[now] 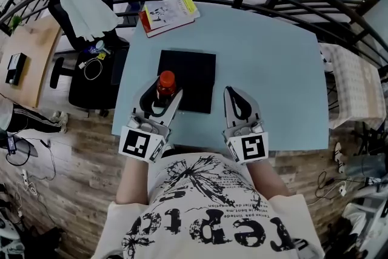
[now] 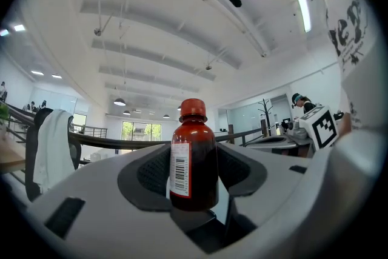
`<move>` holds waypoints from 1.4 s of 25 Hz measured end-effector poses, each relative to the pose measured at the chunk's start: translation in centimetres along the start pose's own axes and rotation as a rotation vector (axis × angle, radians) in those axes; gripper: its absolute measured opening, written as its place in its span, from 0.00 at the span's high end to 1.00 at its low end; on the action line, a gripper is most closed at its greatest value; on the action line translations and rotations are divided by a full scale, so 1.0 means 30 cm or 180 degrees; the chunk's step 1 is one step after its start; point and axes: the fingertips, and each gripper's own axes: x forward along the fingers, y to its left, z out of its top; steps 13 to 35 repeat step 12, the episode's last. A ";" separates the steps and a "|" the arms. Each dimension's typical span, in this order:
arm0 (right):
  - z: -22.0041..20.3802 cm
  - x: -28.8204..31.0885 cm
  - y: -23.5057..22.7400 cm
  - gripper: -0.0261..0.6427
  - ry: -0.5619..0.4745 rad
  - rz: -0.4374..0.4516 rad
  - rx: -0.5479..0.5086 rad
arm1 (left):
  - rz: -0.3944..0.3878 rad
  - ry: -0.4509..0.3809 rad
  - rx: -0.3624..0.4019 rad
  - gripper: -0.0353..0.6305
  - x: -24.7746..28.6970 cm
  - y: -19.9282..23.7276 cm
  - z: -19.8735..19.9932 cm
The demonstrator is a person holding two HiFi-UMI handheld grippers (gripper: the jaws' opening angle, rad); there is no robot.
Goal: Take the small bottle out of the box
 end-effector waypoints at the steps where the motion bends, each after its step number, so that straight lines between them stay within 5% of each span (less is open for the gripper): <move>1: -0.002 0.000 0.000 0.95 0.0004 -0.0002 0.0000 | 0.0004 0.0000 -0.0001 0.60 0.001 0.001 -0.001; 35: -0.017 0.004 -0.014 0.95 0.0067 -0.0070 0.0012 | 0.0006 0.0051 -0.0089 0.60 0.006 0.018 -0.015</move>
